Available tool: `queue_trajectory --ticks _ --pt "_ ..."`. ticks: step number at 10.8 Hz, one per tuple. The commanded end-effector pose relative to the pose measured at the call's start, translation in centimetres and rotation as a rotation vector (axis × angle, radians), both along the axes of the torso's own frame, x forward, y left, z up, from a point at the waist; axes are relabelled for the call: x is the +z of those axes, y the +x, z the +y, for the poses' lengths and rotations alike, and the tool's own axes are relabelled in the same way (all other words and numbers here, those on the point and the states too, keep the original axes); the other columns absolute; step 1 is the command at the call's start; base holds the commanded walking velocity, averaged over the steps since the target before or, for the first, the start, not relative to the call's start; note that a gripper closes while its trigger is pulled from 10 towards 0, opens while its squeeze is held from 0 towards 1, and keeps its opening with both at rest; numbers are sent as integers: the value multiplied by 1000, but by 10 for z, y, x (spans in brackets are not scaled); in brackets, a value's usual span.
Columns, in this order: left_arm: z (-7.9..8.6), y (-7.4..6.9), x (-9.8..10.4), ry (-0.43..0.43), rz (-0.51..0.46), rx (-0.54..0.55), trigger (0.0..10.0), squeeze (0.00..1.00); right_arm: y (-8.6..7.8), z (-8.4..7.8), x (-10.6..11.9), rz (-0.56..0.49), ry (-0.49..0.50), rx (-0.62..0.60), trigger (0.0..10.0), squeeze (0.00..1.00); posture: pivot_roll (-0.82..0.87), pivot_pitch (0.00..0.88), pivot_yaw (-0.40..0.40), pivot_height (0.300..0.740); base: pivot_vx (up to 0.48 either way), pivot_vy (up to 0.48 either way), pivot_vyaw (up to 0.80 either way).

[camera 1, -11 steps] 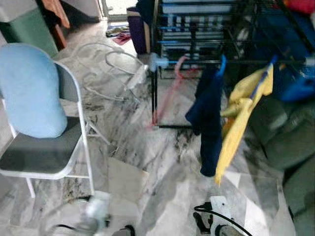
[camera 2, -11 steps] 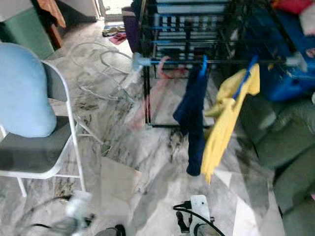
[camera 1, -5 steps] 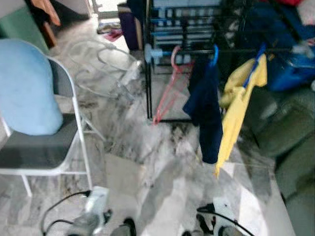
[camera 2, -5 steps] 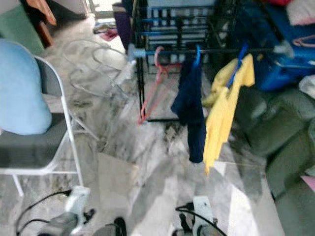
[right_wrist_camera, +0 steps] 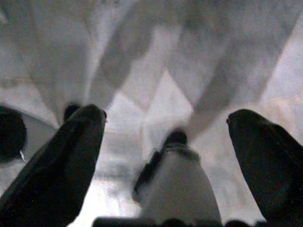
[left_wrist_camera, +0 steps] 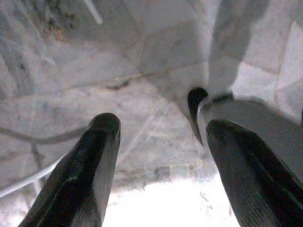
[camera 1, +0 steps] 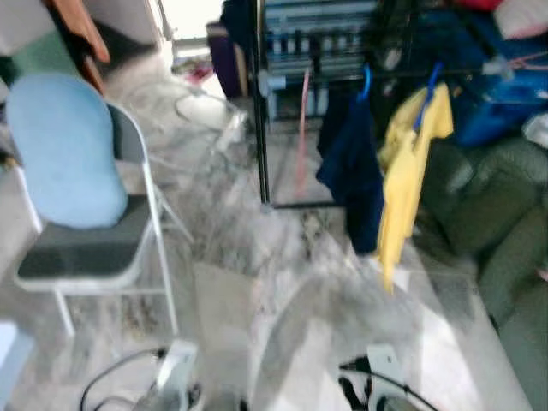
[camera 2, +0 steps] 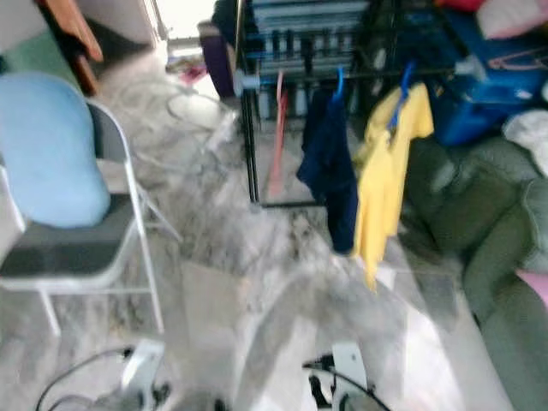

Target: Hang hanger

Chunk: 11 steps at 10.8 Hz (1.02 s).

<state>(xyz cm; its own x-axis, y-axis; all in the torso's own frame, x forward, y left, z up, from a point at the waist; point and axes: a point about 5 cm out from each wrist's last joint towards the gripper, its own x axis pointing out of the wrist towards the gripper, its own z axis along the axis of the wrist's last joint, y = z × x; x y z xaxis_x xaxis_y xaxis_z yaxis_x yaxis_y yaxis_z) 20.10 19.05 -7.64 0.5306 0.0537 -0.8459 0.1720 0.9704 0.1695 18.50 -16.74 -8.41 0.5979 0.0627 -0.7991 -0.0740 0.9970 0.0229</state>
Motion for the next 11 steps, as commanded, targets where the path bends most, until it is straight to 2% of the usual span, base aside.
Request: queue_trajectory --ticks 1,4,6,8,11 --pt "-1 6 3 1 -15 -12 10000 0 -4 4 -2 15 1 1 10000 0 -71 107 41 740 0 0 0" --pt "-12 12 5 -30 -32 -12 10000 0 -8 -3 -4 25 -1 -8 10000 0 -72 117 42 740 -92 0 0" --pt "-2 8 4 -36 -47 -27 10000 0 -8 -2 -4 27 -3 5 10000 0 -69 117 42 740 0 0 0" --pt "12 -1 2 -29 -33 -14 10000 0 -7 2 -4 25 0 39 10000 0 -69 120 46 740 0 -141 606" --pt "9 -2 1 -31 -25 -36 10000 0 -5 5 -3 21 5 42 10000 0 -71 122 48 740 0 -293 800"
